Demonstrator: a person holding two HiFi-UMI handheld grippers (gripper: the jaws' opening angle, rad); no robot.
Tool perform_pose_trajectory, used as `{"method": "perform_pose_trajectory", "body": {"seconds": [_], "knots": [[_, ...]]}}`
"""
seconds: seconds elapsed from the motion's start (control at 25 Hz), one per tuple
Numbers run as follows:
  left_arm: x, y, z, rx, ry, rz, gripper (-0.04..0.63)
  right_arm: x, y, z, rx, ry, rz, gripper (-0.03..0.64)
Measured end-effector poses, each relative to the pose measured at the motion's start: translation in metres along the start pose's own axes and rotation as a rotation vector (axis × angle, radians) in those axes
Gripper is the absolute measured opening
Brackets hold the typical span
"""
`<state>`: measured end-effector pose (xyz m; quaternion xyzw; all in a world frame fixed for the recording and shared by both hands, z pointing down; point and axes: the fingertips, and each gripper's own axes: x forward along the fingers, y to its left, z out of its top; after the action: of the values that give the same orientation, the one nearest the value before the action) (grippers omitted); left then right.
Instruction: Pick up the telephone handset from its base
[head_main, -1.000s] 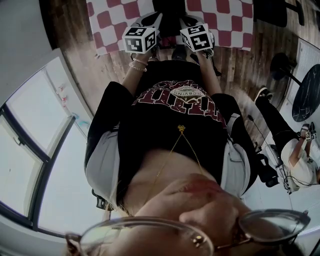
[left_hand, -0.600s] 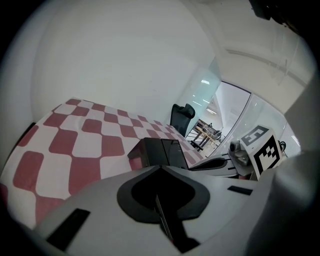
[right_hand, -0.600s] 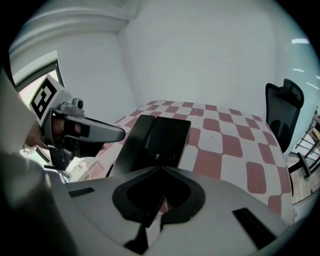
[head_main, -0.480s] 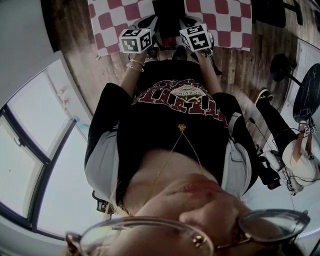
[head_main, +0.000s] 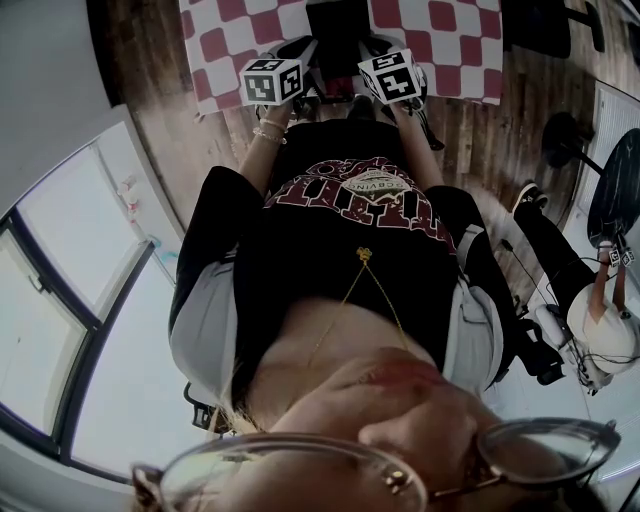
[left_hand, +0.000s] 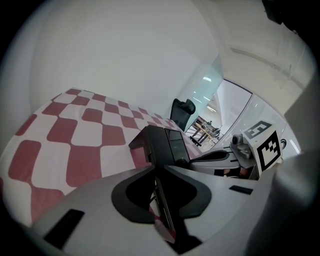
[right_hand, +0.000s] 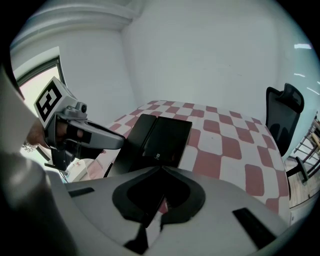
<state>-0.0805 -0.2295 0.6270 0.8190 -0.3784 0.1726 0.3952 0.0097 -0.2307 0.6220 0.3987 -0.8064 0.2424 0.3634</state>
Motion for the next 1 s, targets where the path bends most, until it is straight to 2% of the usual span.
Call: {"method": "perform_pose_trajectory", "body": {"seconds": [0.68, 0.84, 1.0], "knots": [[0.015, -0.006, -0.008, -0.021, 0.08, -0.079, 0.12, 0.003, 0.0, -0.001, 0.009, -0.01, 0.0, 0.018], [0.018, 0.001, -0.014, -0.053, 0.101, -0.097, 0.131, 0.003, -0.001, -0.002, 0.017, -0.019, -0.006, 0.018], [0.019, -0.003, -0.012, -0.099, 0.098, -0.158, 0.144, 0.003, -0.001, 0.0, 0.016, -0.019, -0.003, 0.018]]}}
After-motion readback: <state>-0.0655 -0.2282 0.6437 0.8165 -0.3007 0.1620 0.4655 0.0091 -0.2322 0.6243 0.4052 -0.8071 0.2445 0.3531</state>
